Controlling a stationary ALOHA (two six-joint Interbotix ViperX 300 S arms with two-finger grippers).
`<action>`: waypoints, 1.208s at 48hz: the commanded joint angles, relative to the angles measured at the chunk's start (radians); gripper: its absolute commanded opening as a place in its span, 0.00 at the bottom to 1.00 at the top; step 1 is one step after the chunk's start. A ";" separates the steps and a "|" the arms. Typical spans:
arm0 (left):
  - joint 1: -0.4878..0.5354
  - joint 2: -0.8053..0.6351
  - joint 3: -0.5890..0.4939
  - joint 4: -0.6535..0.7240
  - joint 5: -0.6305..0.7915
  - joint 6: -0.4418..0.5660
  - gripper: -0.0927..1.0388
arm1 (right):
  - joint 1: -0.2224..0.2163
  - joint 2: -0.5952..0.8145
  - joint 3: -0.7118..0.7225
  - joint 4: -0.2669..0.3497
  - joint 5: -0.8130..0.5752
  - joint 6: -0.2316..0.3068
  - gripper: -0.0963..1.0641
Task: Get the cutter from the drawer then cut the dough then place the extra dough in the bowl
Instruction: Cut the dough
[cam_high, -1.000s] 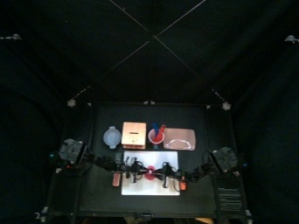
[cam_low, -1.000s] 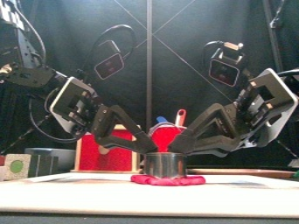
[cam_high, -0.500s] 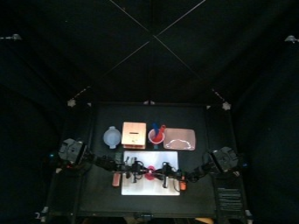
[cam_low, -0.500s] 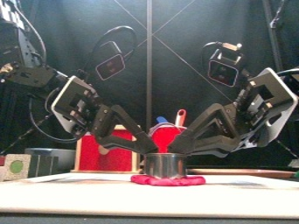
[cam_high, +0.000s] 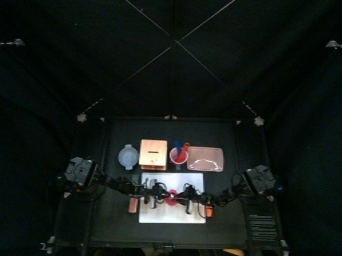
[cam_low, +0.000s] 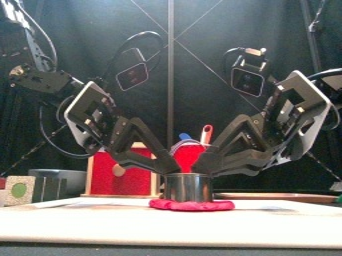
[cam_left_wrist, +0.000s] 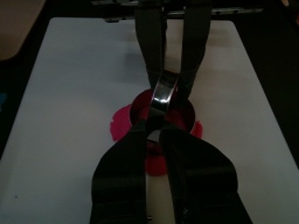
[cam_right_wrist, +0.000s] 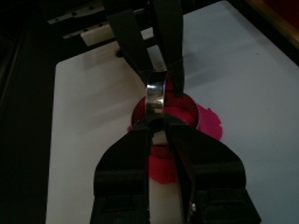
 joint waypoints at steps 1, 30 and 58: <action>-0.003 0.018 0.006 0.002 0.063 -0.031 0.47 | -0.066 0.005 -0.002 0.017 0.035 0.015 0.43; -0.035 0.074 -0.008 0.000 0.067 -0.035 0.47 | -0.064 0.061 -0.028 0.020 0.075 0.018 0.43; -0.072 -0.117 0.089 0.086 -0.009 -0.005 0.47 | -0.075 -0.061 0.032 -0.014 0.072 -0.002 0.43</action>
